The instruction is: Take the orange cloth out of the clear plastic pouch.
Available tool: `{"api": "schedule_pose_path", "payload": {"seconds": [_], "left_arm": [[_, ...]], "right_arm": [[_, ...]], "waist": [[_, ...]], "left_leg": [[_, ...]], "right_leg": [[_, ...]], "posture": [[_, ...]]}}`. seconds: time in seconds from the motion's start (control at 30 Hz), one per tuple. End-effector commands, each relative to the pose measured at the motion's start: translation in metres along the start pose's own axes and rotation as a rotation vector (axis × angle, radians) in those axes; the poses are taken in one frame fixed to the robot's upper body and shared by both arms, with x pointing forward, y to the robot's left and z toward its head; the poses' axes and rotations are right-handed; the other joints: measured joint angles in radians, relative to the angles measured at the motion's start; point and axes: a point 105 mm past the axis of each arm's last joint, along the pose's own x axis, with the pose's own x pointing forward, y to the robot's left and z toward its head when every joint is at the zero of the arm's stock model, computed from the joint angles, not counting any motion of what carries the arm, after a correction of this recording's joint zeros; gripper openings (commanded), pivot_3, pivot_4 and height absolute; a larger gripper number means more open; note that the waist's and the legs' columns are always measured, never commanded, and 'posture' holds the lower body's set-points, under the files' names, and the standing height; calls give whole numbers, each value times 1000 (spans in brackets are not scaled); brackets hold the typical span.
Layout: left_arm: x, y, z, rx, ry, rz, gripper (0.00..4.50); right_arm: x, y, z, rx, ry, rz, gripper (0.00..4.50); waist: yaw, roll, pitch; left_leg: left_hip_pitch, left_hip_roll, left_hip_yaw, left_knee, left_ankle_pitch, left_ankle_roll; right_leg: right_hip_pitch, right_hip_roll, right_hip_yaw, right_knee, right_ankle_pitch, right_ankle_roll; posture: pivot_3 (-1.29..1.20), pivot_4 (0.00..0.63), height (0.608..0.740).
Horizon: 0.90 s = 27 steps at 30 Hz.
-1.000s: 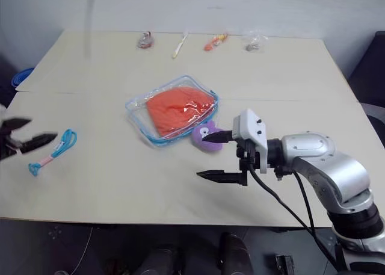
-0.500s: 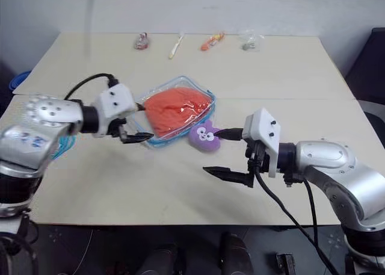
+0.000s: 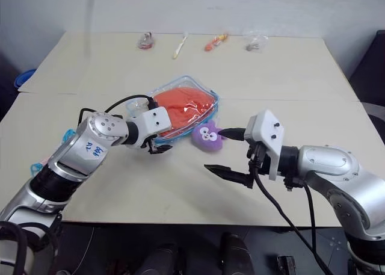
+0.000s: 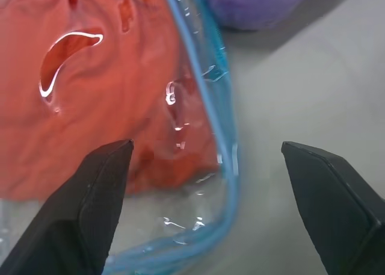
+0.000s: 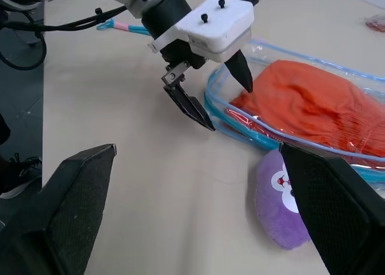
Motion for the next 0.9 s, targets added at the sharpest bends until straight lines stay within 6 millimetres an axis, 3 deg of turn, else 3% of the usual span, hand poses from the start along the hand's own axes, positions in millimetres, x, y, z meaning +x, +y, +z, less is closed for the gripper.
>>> {"api": "schedule_pose_path", "payload": {"seconds": [0.03,0.33,0.37,0.67,0.9], "left_arm": [[-2,10,7,5,-25,48,3085],[-5,8,-4,-8,-10,44,168],[-6,8,-6,-8,-8,44,27],[-49,12,-59,248,-9,-37,27],[-71,-14,-74,562,-260,-293,27]], "right_arm": [[-2,3,11,-60,-24,-1,4500],[-3,2,12,-62,-23,-3,4500],[-3,2,11,-61,-22,-2,4500],[-9,12,2,-44,27,52,4500],[-12,24,-7,-30,72,147,4500]], "waist": [[0,0,0],[-1,0,0],[-1,0,0],[-4,0,0],[1,0,0]], "left_leg": [[0,0,0,0,0,0],[0,0,-3,0,0,0],[0,0,-3,0,0,0],[1,4,-3,-1,0,0],[0,4,-4,0,-1,1]], "right_leg": [[0,0,0,0,0,0],[0,0,0,0,0,0],[0,0,0,0,0,0],[-1,0,0,0,-1,-1],[0,-3,-1,-1,-1,-1]], "posture": [[0,150,740],[0,150,740],[0,150,740],[0,150,740],[0,150,740]]}}
